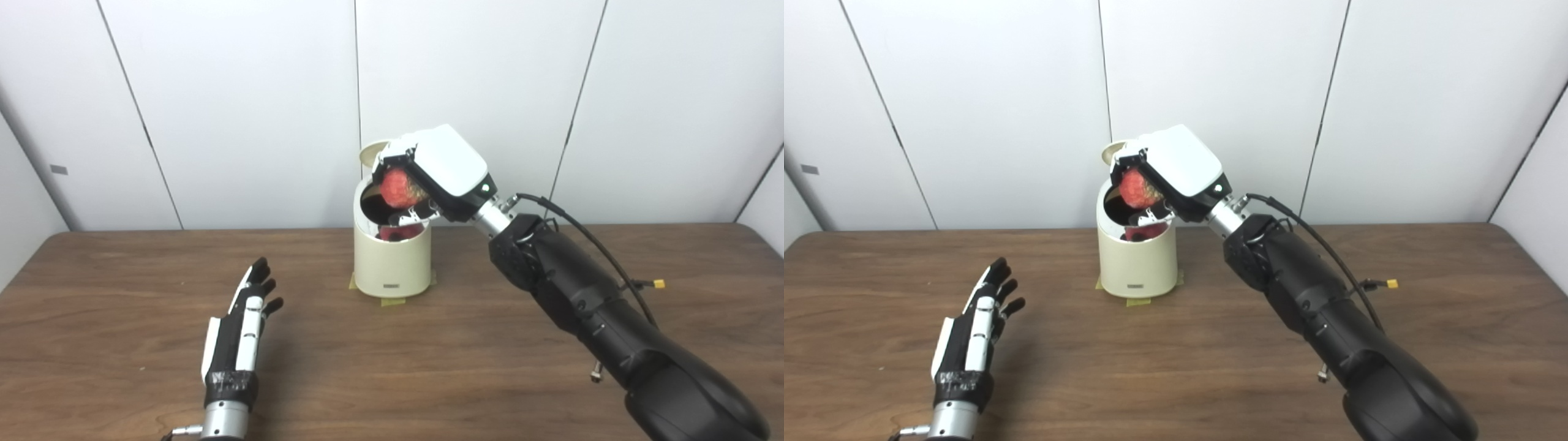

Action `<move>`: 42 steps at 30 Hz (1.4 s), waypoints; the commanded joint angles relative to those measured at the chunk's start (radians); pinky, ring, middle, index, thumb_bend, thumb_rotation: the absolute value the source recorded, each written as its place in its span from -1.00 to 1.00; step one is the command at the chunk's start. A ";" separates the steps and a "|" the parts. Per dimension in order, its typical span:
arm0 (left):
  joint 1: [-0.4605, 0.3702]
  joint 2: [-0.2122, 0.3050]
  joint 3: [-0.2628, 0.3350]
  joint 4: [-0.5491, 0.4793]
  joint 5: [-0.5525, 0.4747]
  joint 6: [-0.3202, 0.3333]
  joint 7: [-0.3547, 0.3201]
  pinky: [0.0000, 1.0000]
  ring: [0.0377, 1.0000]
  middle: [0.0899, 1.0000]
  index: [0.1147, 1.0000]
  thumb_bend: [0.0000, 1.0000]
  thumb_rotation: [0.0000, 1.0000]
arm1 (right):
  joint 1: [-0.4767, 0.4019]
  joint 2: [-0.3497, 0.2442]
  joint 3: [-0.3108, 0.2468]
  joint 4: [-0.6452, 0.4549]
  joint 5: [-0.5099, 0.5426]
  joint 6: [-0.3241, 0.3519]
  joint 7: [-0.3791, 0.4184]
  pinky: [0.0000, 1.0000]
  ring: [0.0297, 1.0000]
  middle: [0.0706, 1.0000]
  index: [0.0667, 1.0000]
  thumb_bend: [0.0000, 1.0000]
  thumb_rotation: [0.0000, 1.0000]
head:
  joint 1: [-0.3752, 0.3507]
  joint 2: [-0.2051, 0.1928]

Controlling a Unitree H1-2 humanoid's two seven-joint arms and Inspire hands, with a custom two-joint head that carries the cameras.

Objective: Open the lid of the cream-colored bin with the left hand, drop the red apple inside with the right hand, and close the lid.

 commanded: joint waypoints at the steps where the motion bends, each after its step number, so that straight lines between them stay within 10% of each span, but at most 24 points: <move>1: -0.030 0.000 -0.002 -0.029 0.003 -0.025 0.003 0.72 0.87 0.91 0.89 -0.24 0.86 | -0.067 -0.007 -0.006 -0.013 0.008 -0.010 -0.035 -0.12 0.06 0.09 -0.12 0.04 -0.80 | 0.000 0.000; 18: -0.031 0.003 -0.004 -0.021 0.009 -0.029 0.003 0.71 0.86 0.91 0.88 -0.25 0.82 | -0.060 -0.020 -0.010 -0.031 0.011 0.016 0.003 -0.05 0.12 0.16 -0.10 0.05 -0.73 | -0.001 0.003; 21: -0.031 0.002 -0.004 -0.024 0.008 -0.026 0.003 0.70 0.85 0.90 0.87 -0.25 0.82 | -0.061 -0.019 -0.010 -0.029 0.012 0.016 0.004 -0.04 0.13 0.17 0.01 0.84 -0.81 | -0.001 0.003; 23: -0.032 0.000 -0.002 -0.025 0.001 -0.021 0.003 0.71 0.86 0.91 0.88 -0.25 0.81 | -0.061 -0.018 -0.010 -0.026 0.013 0.013 0.003 -0.03 0.14 0.18 0.03 0.96 -0.82 | -0.001 0.003; 42: -0.031 0.003 -0.003 -0.023 0.007 -0.024 0.003 0.70 0.85 0.90 0.87 -0.25 0.82 | -0.052 -0.019 -0.018 -0.041 0.023 0.014 0.030 -0.01 0.17 0.21 0.07 1.00 -0.78 | -0.002 0.002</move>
